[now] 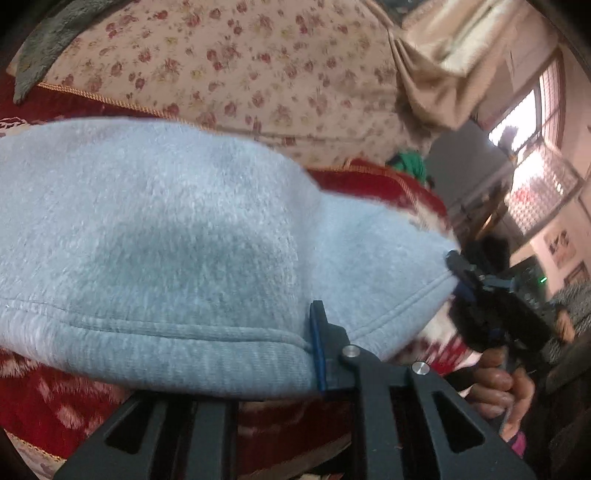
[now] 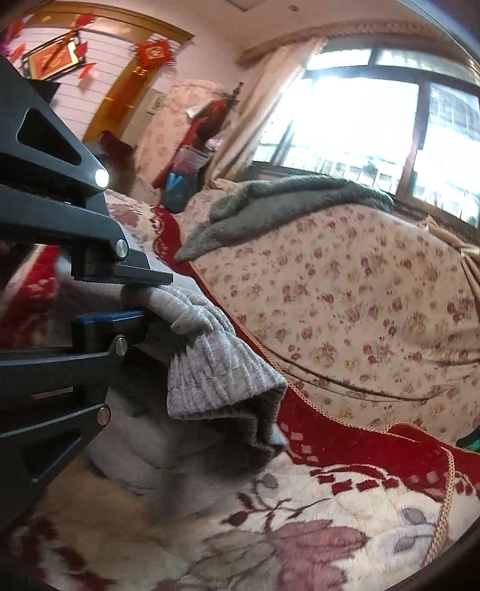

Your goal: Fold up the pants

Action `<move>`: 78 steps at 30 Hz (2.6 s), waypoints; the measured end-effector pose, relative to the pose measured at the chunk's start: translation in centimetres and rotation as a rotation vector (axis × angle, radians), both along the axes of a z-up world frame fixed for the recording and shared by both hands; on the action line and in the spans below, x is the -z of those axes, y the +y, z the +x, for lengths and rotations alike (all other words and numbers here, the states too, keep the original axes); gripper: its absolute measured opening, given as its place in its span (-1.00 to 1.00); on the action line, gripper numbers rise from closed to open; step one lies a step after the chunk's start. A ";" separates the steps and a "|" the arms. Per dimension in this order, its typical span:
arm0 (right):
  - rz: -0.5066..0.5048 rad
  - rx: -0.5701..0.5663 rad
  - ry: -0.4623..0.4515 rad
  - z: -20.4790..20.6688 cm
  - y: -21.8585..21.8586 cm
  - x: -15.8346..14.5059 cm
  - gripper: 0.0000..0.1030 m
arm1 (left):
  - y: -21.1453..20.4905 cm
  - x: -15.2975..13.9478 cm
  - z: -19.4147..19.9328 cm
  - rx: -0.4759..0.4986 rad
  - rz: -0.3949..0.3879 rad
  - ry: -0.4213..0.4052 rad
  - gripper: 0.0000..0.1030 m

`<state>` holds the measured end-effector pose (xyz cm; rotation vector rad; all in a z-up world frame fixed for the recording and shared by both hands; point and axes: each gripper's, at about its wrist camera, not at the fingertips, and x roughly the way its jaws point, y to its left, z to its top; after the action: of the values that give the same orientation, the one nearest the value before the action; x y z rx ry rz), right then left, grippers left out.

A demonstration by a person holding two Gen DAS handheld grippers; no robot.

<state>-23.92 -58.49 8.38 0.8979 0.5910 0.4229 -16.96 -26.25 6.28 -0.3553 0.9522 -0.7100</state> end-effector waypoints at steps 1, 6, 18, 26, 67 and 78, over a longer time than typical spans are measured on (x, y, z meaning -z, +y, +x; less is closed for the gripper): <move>-0.021 0.002 0.011 -0.3 0.2 0.3 -0.75 | -0.2 0.9 -0.1 0.005 0.014 0.019 -0.67; -0.090 0.057 0.145 -0.6 -0.3 4.8 -0.76 | -1.4 4.7 0.1 0.018 0.079 0.069 -0.65; -0.271 0.208 0.224 -0.7 -3.0 1.7 -0.02 | 0.0 -0.6 -2.1 0.084 0.143 -0.104 0.55; -0.389 0.098 0.119 7.9 2.2 -3.2 0.40 | 2.6 -2.5 -0.3 0.114 0.139 -0.060 0.55; -0.803 0.021 0.317 20.4 14.0 3.5 0.32 | 7.9 2.4 3.4 -0.038 0.202 -0.111 0.75; -0.779 0.000 0.218 15.8 17.4 0.7 0.52 | 12.0 0.3 5.2 -0.226 0.321 -0.182 0.75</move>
<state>-8.15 -41.12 7.67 0.1941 0.8719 0.0677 -11.76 -14.25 5.99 -0.1100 0.8207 -0.3678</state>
